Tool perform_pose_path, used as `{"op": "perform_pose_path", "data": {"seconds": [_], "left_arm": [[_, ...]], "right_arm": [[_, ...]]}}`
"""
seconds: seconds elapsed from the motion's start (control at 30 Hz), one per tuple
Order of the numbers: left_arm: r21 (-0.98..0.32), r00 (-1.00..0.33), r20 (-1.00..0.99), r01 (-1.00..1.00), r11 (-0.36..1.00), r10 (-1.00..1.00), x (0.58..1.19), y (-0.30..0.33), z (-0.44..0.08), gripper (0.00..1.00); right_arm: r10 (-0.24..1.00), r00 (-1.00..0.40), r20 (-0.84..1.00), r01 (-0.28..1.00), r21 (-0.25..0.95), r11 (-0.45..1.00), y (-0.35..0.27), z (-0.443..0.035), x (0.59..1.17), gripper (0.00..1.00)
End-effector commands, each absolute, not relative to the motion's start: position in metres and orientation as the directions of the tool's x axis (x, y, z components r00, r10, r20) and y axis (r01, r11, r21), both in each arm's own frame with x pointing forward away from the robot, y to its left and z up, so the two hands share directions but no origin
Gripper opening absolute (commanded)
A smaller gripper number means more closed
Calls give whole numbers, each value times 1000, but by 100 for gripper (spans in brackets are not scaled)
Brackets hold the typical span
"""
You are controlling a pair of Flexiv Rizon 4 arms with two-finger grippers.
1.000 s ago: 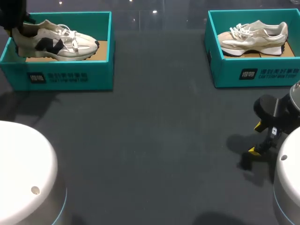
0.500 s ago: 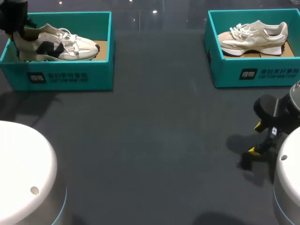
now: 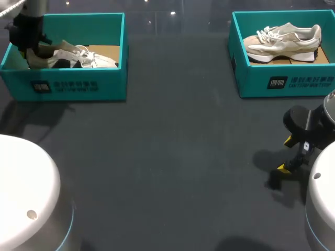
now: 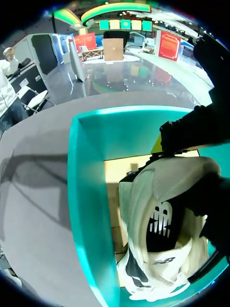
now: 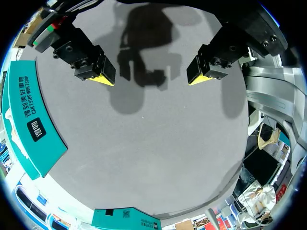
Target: Take the shoe out of the shoebox, open the shoe tongue, remove and reinsert the insole, then place the shoe into the shoebox
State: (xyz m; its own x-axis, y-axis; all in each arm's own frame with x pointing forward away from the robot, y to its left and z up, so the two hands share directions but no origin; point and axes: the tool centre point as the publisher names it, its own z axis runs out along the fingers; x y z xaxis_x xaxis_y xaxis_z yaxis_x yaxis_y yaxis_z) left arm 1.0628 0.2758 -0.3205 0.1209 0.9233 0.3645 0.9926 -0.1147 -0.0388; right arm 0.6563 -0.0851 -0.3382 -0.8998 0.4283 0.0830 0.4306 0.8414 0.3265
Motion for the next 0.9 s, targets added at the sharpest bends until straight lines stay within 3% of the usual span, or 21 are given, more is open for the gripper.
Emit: {"op": "perform_pose_path", "data": {"seconds": [0.03,0.8,0.9], "left_arm": [[-49,116,369,993,-105,922,1071,274,-332,0],[-75,117,330,992,-98,936,1057,281,-363,0],[-80,117,328,992,-96,938,1055,283,-364,11]], "right_arm": [[430,-899,81,431,325,841,-85,-338,655,100],[430,-899,81,431,325,841,-85,-338,655,100],[430,-899,81,431,325,841,-85,-338,655,100]]}}
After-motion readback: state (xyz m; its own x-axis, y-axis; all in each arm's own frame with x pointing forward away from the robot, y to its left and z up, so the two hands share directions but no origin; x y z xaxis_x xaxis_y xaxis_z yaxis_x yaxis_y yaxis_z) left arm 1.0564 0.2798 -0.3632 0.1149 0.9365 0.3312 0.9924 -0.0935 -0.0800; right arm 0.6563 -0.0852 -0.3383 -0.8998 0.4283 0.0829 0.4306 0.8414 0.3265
